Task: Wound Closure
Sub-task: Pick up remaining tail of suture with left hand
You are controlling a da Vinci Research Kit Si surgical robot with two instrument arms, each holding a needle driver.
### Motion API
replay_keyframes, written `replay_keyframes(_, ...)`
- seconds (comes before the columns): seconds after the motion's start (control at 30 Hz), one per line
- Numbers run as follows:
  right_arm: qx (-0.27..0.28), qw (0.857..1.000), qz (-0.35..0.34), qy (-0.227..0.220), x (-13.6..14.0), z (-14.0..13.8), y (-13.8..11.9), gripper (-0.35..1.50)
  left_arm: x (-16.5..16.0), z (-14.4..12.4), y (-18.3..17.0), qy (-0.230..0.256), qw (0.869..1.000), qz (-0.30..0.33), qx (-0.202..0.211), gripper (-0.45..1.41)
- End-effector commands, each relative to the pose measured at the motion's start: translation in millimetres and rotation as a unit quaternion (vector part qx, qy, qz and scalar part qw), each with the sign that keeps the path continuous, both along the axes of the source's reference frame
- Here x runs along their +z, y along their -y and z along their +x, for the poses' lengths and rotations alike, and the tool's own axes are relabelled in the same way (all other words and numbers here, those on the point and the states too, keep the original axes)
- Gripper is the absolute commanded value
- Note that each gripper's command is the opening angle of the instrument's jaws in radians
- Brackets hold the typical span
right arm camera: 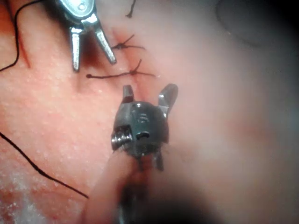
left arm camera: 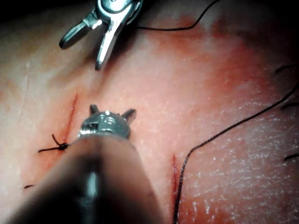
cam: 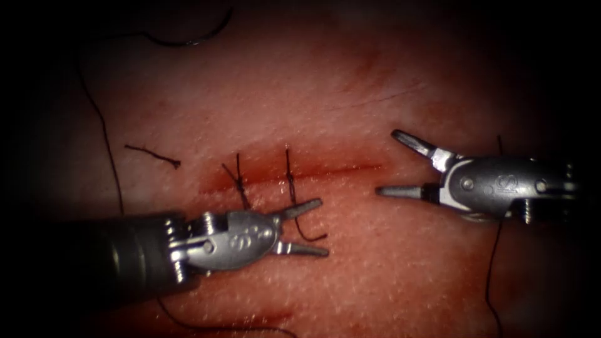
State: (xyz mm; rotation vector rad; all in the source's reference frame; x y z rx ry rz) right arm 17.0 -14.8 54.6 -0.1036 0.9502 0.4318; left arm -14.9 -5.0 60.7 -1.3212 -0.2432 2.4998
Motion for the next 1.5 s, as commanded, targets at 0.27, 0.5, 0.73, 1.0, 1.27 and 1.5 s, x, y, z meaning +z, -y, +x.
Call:
replay_keyframes(0.27,0.0,1.0,0.002,-0.001,0.5,0.7,-0.2,1.46,0.6,-0.4,-0.3,-0.001,1.0,0.0,-0.002,0.09)
replay_keyframes(0.5,0.002,1.0,0.004,-0.002,0.5,0.8,-0.1,1.46,1.7,-0.2,0.0,-0.011,1.0,0.011,0.0,0.12)
replay_keyframes(0.73,0.002,1.0,0.004,-0.002,0.5,0.8,-0.1,1.46,2.1,-1.5,0.4,0.0,1.0,0.021,0.01,-0.1)
replay_keyframes(1.0,-0.003,1.0,-0.001,-0.009,0.8,0.9,0.8,1.4,2.2,0.1,-0.8,0.011,0.999,0.029,0.015,-0.45)
replay_keyframes(1.27,-0.027,0.999,-0.002,-0.044,1.9,1.5,1.9,1.38,1.7,1.4,-2.0,0.017,1.0,-0.011,0.016,-0.45)
replay_keyframes(1.5,-0.097,0.99,-0.009,-0.101,5.8,5.8,4.2,1.45,-0.9,3.1,-3.9,0.047,0.998,-0.032,-0.002,-0.45)
